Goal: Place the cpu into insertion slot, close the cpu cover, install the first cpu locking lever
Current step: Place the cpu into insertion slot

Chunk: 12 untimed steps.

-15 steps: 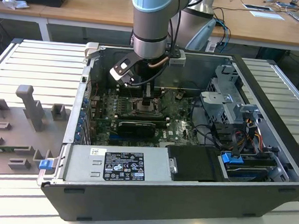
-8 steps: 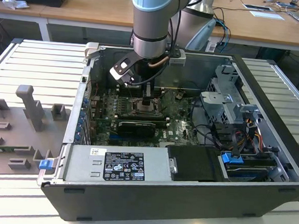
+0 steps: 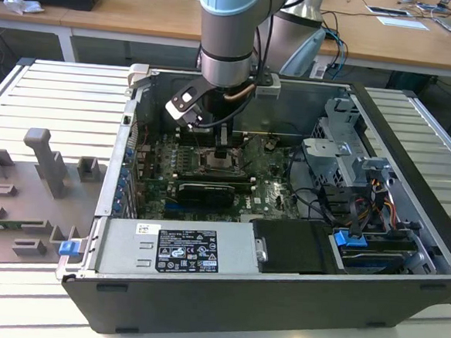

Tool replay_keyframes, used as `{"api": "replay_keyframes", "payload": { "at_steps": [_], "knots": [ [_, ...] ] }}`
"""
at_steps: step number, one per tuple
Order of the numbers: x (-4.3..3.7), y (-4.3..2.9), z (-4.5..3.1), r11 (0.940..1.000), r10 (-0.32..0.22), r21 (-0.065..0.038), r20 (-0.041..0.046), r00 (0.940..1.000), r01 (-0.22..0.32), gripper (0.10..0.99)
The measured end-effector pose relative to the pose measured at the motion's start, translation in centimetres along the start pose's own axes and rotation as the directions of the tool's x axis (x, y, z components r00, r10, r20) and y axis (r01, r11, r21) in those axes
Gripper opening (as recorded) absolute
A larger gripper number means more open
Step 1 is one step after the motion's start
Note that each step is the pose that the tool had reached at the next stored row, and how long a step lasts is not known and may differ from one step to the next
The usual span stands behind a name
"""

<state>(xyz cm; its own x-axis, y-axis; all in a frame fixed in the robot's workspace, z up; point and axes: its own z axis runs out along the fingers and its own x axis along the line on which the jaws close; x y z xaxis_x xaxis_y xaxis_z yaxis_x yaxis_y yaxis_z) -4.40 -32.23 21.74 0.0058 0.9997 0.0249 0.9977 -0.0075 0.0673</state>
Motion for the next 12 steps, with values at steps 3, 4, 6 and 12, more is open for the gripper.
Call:
{"api": "replay_keyframes", "payload": {
  "at_steps": [3, 4, 6, 12],
  "knots": [
    [0.0, 0.01, -0.07, 1.0, 0.0, 0.0, 0.0, 1.0, 0.0, 0.106],
    [0.0, 0.01, -0.11, 1.0, 0.0, 0.0, 0.0, 1.0, 0.0, 0.106],
    [0.0, 0.01, -0.19, 1.0, 0.0, 0.0, 0.0002, 1.0, 0.0, 0.106],
    [0.01, 0.02, -0.33, 1.0, 0.001, 0.0, 0.0, 1.0, -0.001, 0.106]
  ]
}}
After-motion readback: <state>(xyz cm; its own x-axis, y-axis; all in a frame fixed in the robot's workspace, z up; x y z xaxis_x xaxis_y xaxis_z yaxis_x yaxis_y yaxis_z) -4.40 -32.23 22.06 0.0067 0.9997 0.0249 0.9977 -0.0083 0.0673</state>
